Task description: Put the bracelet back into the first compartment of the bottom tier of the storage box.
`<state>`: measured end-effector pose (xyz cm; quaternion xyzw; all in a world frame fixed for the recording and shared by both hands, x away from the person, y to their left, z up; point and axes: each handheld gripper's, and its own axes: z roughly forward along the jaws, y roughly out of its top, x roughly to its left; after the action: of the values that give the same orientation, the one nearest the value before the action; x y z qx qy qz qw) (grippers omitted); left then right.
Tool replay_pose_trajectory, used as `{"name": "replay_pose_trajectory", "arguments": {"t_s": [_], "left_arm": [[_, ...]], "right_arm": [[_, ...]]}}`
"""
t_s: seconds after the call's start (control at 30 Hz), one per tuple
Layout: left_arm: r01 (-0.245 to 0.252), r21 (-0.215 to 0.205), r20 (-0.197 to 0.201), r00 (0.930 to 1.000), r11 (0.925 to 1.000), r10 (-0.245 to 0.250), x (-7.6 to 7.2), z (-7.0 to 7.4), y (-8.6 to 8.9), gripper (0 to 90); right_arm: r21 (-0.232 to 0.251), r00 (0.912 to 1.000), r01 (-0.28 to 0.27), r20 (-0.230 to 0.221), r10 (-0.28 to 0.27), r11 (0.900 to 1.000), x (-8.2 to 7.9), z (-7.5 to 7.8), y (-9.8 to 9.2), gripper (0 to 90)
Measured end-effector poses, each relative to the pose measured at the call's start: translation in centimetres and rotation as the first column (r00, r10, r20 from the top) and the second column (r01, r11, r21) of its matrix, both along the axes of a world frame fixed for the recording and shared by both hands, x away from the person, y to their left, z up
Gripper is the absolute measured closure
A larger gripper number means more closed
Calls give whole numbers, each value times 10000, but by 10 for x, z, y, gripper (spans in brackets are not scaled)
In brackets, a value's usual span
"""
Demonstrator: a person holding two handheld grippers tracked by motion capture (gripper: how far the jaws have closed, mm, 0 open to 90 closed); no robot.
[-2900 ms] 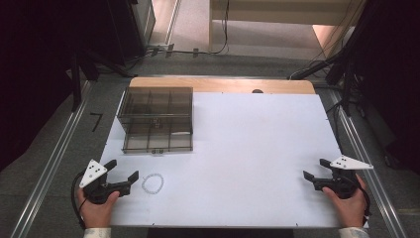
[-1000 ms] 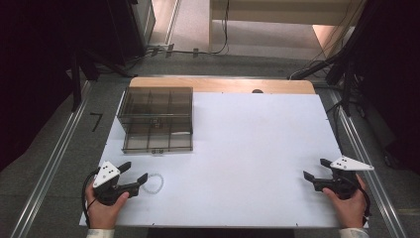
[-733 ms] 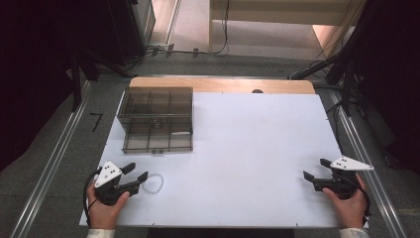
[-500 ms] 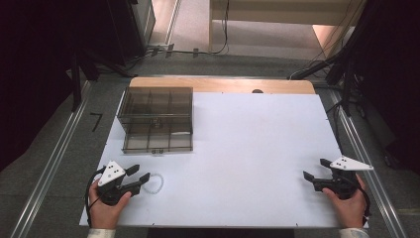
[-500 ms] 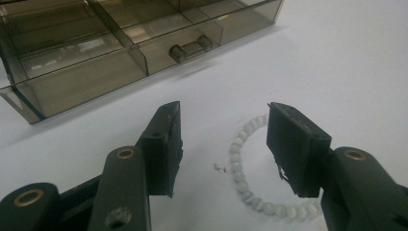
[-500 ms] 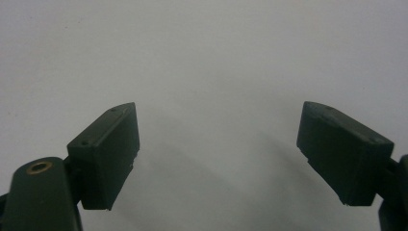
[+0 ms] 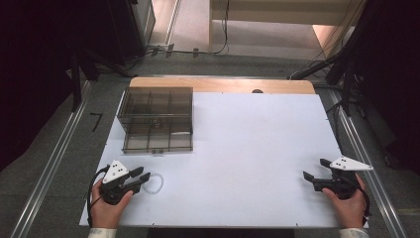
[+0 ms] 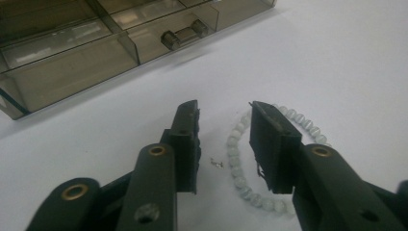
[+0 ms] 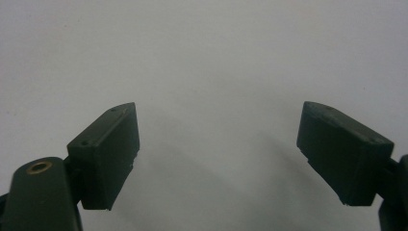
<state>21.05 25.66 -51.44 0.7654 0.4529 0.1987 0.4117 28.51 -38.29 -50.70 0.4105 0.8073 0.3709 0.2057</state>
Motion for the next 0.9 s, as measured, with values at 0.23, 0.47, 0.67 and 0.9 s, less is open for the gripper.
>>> {"name": "replay_pose_trajectory", "arguments": {"t_s": [0.23, 0.47, 0.67, 0.9], "left_arm": [[104, 197, -97, 9999, 9998, -103, 1, -1, -2, 728], [213, 197, -126, 9997, 9996, -211, 1, -1, -3, 787], [316, 598, -337, 9990, 9977, -296, 3, -2, -7, 826], [330, 590, -386, 9988, 9977, -308, 3, -2, -7, 832]], "right_arm": [[-12, 10000, 22, -2, -22, 10000, 0, 0, 0, 138], [-39, 10000, 35, -11, -35, 10000, 0, 0, 0, 138], [-51, 10000, 32, -2, -32, 10000, 0, 0, 0, 138], [-67, 10000, 48, -24, -48, 10000, 0, 0, 1, 138]]}}
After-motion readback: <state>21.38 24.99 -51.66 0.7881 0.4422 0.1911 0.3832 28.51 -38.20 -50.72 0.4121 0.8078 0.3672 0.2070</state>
